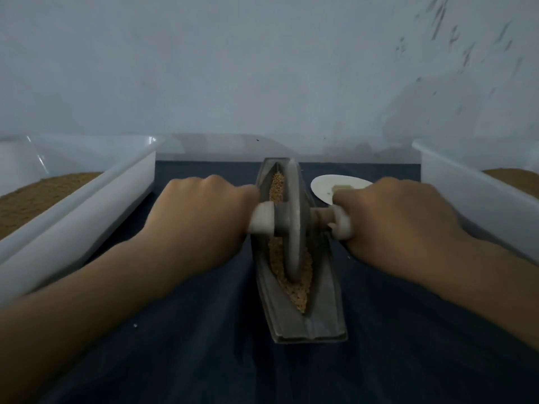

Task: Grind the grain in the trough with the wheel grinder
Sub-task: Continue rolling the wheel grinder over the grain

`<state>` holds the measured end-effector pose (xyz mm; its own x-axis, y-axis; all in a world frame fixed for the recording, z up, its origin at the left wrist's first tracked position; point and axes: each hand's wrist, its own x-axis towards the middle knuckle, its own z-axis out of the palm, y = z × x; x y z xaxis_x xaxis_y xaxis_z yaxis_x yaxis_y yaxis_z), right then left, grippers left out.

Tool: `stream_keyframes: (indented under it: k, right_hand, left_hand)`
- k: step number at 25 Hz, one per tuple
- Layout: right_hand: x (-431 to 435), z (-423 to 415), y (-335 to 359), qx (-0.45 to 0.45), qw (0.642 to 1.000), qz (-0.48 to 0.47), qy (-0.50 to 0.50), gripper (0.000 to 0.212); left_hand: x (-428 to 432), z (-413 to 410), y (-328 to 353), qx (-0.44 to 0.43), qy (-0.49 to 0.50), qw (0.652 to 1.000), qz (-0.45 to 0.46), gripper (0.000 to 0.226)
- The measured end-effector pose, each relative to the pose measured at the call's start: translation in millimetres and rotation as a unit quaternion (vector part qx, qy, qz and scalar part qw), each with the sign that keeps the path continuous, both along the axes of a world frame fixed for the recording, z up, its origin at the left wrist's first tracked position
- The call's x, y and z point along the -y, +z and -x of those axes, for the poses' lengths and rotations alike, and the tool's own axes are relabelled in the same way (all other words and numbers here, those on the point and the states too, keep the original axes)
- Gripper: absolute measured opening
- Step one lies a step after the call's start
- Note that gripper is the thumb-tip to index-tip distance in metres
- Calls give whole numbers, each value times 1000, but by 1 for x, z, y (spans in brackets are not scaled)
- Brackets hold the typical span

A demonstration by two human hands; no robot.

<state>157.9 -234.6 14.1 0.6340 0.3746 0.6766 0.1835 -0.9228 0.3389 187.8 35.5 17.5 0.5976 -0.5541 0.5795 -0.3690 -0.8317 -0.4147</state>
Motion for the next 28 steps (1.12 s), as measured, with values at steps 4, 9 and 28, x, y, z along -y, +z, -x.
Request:
stream_keyframes:
  k: [4,9,28]
  right_hand:
    - [-23,-40,18,-93,993,-14,-71,20]
    - [-15,-51,14,-150,985,-46,-77,17]
    - [-13,-35,7,-80,993,-10,-86,24]
  left_hand:
    - [18,-23,-5,-27,115,991,62,14]
    - [25,-38,14,-80,87,992,37,9]
    - [0,-13,-6,-20,93,994,45,22]
